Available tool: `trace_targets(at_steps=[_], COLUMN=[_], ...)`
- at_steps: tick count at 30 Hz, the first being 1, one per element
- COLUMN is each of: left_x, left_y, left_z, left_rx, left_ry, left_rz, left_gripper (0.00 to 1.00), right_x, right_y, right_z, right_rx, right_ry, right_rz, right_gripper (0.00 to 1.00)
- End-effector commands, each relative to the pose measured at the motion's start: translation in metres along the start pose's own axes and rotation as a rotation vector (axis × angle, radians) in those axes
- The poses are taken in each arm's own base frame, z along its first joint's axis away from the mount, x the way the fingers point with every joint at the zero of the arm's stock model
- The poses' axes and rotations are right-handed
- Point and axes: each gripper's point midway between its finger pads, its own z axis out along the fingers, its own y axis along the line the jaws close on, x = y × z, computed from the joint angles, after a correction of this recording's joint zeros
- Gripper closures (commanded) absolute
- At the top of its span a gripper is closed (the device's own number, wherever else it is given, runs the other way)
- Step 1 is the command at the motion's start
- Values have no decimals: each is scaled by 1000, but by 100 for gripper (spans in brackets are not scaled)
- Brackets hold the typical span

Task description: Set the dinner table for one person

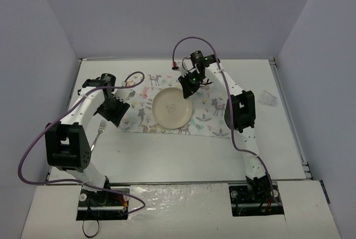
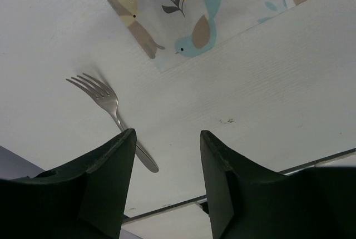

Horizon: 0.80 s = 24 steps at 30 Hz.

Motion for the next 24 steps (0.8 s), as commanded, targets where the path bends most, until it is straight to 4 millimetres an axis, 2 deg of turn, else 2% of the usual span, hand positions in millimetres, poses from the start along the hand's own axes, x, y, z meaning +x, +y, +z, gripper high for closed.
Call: trace_targets(at_steps=[1, 3, 6, 12, 17, 20, 24], left_x=[-13, -14, -11, 2, 3, -2, -9], left_y=[-4, -5, -5, -12, -11, -6, -4], left_z=[-12, -14, -20, -30, -27, -25, -24], left_rx=[-3, -9, -27, -24, -22, -33, -33], left_ry=[-13, -16, -12, 11, 41, 51, 43], left_rz=[57, 54, 90, 106, 134, 133, 123], left_gripper=[54, 54, 54, 54, 54, 54, 54], right_x=[-35, -39, -49, -77, -79, -85, -81], right_y=[-23, -29, -28, -28, -48, -58, -64], right_z=[-28, -25, -25, -54, -51, -58, -65], right_rx=[169, 186, 177, 218, 277, 324, 334], right_ry=[-91, -101, -128, -214, -237, -290, -303], right_rz=[7, 9, 1, -7, 4, 0, 23], right_gripper=[100, 100, 100, 100, 100, 100, 100])
